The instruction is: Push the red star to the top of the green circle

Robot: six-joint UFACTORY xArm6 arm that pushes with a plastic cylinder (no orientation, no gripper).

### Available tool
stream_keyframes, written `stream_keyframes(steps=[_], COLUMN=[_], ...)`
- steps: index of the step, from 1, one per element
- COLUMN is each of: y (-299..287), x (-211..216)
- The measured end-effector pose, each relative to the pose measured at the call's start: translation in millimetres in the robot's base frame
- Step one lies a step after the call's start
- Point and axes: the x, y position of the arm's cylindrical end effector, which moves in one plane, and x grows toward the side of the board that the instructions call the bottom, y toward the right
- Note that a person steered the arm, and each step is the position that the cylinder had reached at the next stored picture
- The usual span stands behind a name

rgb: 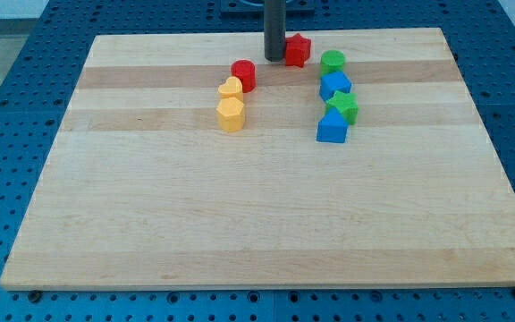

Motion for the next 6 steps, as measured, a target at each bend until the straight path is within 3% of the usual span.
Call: stream_keyframes(steps=[2, 4, 6], y=[-1, 62, 53], x=[-6, -2, -4])
